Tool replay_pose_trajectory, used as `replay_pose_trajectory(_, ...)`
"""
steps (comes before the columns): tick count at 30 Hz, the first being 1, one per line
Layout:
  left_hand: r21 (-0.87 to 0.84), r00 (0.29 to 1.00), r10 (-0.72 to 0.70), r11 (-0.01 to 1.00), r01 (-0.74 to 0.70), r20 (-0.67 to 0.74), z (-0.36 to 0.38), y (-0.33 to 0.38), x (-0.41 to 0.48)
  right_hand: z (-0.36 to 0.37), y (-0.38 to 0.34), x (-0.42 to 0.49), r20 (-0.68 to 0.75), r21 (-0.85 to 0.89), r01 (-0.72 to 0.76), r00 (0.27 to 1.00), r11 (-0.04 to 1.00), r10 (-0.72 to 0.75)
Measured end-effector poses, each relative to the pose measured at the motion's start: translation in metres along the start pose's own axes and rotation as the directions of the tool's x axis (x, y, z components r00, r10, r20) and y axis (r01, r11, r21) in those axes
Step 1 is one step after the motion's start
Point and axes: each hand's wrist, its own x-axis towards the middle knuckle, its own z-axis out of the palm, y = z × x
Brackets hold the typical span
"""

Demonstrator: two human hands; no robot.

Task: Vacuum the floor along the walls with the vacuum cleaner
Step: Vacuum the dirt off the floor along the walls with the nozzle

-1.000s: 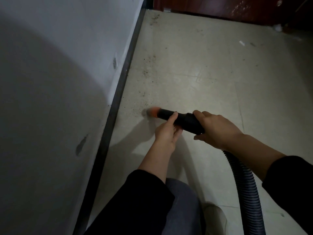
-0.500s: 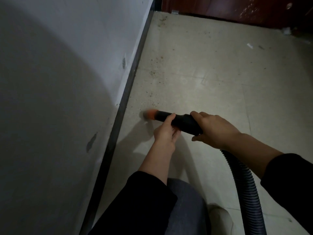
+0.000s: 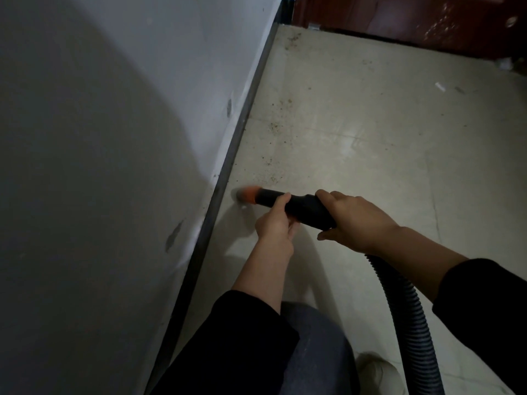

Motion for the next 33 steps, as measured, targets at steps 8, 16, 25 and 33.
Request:
replay_pose_trajectory(8, -0.018, 0.999, 0.020, 1.000, -0.021, -0.033, -0.008, 0.011, 0.004, 0.007, -0.014, 0.011, -0.010, -0.011, -0.002, 1.000, 1.000, 0.002)
replay_pose_trajectory(16, -0.010, 0.998, 0.045, 0.999, -0.045, -0.045, -0.013, 0.018, 0.011, 0.012, -0.024, 0.020, -0.032, -0.021, -0.011, 0.999, 1.000, 0.011)
replay_pose_trajectory(25, 0.003, 0.998, 0.058, 0.998, -0.058, -0.013, -0.009, 0.013, 0.013, 0.012, -0.021, 0.017, -0.039, -0.039, -0.034, 0.999, 0.999, 0.032)
replay_pose_trajectory(33, 0.040, 0.998, 0.046, 0.998, -0.047, 0.030, 0.001, 0.002, 0.013, 0.009, -0.009, 0.007, -0.036, -0.042, -0.074, 0.997, 0.996, 0.072)
